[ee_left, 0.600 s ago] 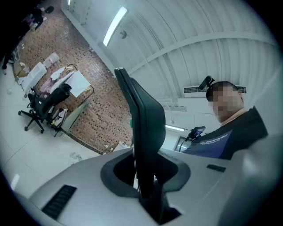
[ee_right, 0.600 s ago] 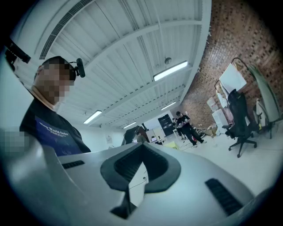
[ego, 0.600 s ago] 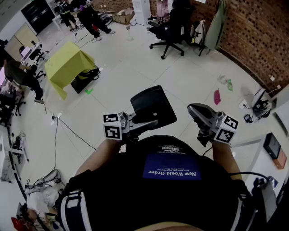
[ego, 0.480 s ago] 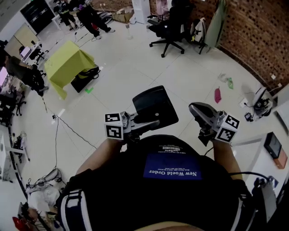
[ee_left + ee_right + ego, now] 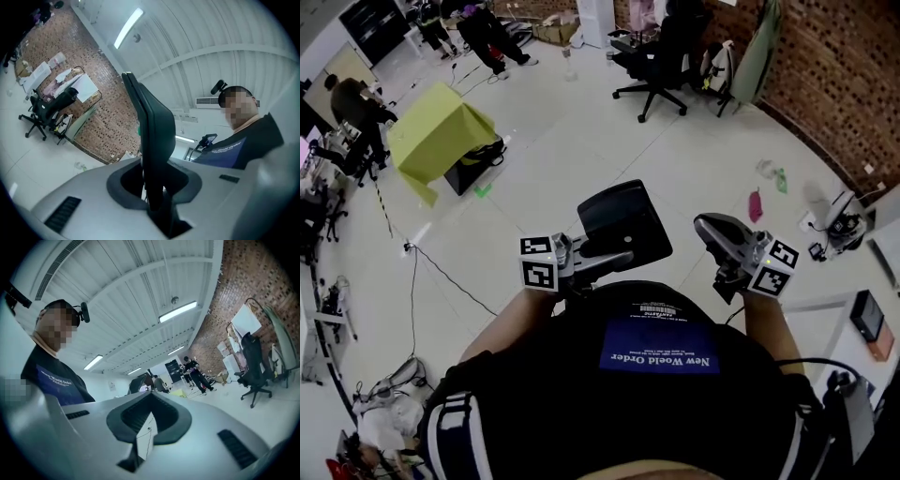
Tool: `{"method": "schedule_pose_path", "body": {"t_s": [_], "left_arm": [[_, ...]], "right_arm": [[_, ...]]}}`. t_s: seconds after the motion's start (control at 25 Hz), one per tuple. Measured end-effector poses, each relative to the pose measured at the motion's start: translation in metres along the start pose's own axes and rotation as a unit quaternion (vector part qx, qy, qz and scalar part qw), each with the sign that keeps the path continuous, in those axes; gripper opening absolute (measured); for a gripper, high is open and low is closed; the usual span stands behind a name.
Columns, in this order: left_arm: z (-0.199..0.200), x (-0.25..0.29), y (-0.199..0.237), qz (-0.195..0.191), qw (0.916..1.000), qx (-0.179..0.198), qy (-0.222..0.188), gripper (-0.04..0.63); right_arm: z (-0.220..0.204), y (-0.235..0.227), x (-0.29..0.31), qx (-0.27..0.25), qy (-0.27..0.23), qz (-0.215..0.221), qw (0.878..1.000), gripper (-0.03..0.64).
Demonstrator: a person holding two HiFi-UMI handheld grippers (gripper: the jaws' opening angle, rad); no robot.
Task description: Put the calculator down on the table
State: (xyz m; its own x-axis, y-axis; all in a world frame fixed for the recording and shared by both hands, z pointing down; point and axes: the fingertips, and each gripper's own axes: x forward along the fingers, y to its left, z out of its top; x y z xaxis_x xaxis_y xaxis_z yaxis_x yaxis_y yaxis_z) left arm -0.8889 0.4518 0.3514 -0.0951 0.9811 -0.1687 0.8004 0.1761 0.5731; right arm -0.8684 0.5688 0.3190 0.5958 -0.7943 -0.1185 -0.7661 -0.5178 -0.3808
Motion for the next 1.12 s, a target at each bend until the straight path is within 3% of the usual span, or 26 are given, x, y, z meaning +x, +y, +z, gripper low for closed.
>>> {"method": "schedule_pose_path", "body": {"t_s": [0.28, 0.52, 0.84, 1.12], "left_arm": [[0.092, -0.087, 0.062, -0.007, 0.9998, 0.019, -0.005, 0.076], [0.144, -0.135, 0.116, -0.012, 0.9997, 0.022, 0.000, 0.076], [0.193, -0.142, 0.201, 0.013, 0.9996, 0.017, -0.018, 0.075], [0.260, -0.112, 0.293, 0.081, 0.9944, 0.044, -0.051, 0.075]], "right_arm": [[0.027, -0.031, 0.121, -0.019, -0.011, -0.012, 1.000, -0.012], [0.044, -0.070, 0.199, -0.029, -0.016, -0.027, 0.999, -0.012], [0.064, -0.163, 0.250, -0.019, 0.005, -0.022, 1.000, -0.012], [0.108, -0.273, 0.298, -0.023, 0.028, 0.054, 0.998, -0.012]]}}
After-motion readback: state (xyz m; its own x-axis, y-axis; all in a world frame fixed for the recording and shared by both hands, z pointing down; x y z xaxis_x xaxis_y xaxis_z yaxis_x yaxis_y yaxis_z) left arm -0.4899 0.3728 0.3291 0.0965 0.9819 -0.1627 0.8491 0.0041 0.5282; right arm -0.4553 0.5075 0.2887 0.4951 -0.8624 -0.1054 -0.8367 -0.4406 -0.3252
